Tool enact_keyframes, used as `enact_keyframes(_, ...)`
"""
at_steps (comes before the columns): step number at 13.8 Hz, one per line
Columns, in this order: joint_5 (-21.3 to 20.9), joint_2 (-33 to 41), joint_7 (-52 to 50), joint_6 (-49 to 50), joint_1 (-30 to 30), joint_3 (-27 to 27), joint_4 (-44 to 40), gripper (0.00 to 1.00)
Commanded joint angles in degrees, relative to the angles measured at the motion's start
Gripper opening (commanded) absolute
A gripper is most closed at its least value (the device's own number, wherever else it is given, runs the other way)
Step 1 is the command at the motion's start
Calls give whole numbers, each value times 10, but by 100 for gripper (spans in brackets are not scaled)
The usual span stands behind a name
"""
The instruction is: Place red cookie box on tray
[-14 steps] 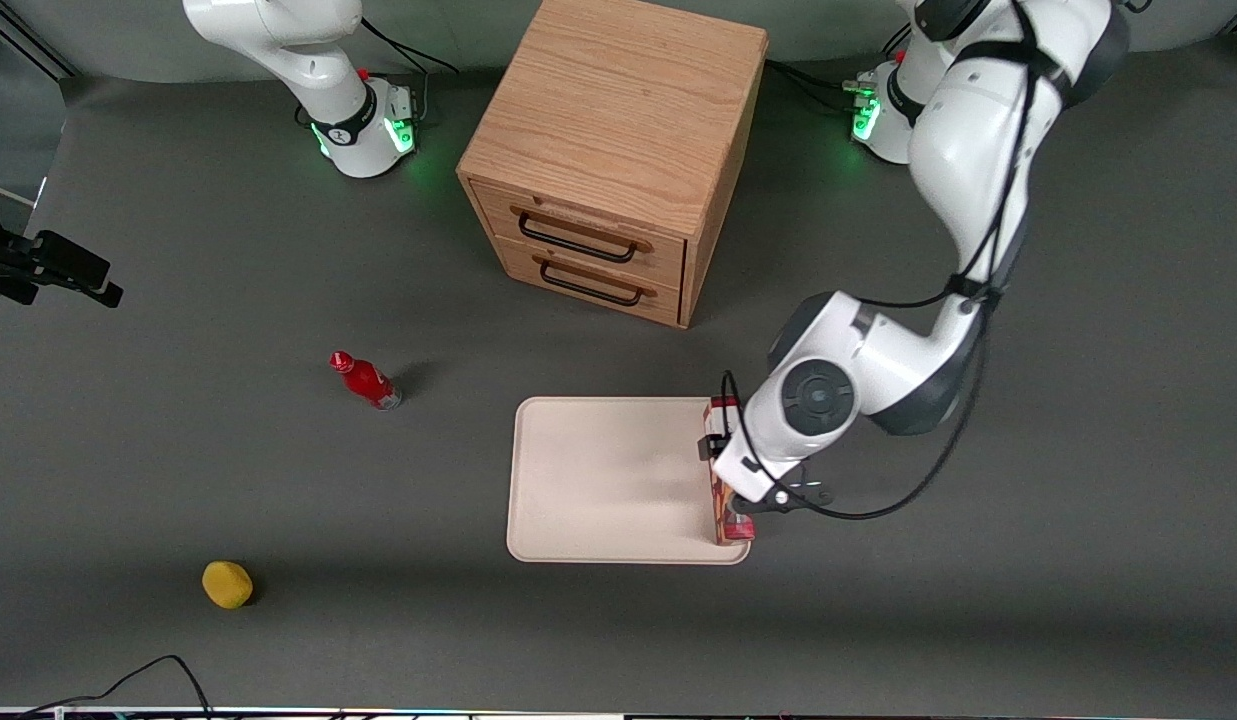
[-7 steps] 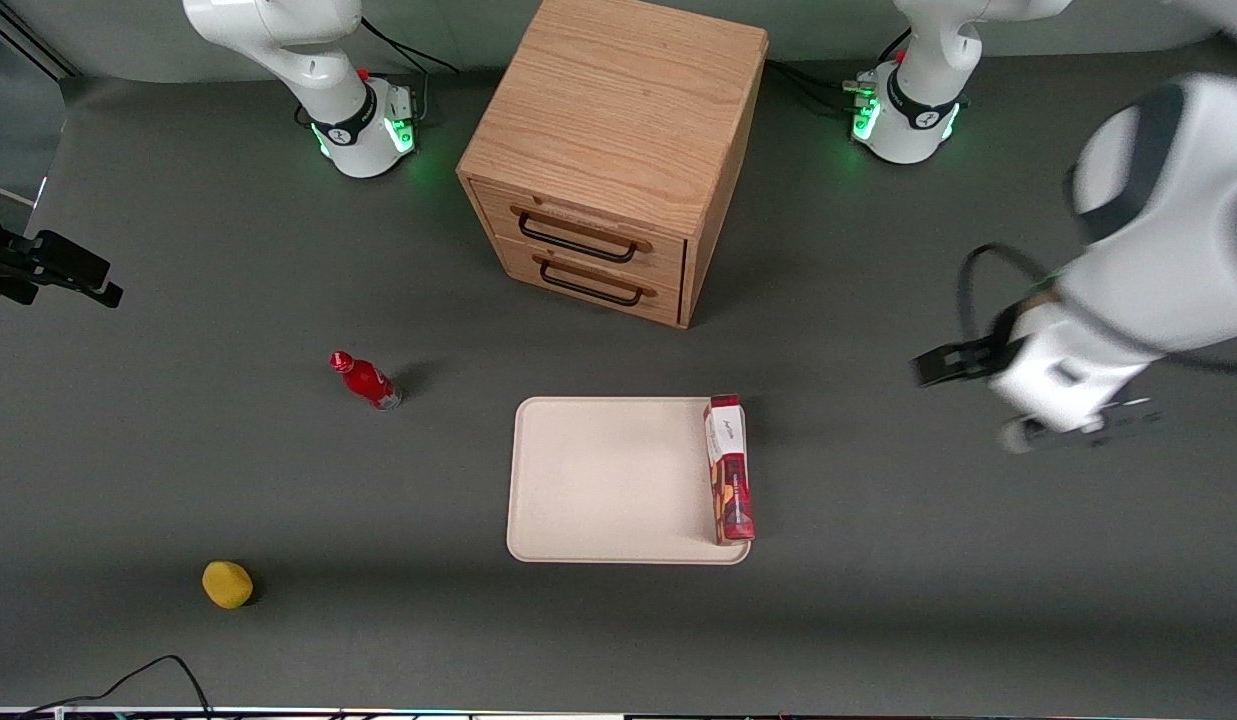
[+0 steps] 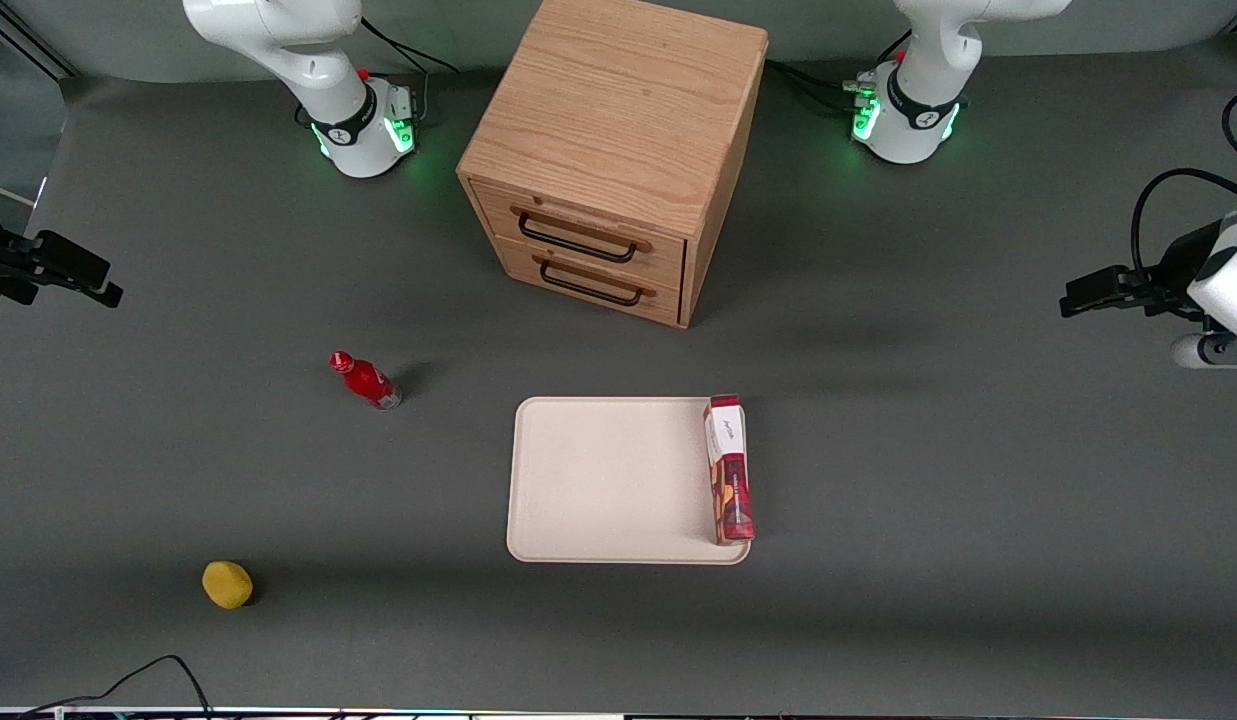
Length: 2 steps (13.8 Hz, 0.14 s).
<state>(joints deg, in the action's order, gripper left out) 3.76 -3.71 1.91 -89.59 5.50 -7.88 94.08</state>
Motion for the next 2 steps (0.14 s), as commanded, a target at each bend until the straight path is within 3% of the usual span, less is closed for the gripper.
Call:
enact_keyframes(1,2,10,13,16,15,-6,-26,100)
enact_keyframes(2,1,1,13,28,15,-6,-45,100)
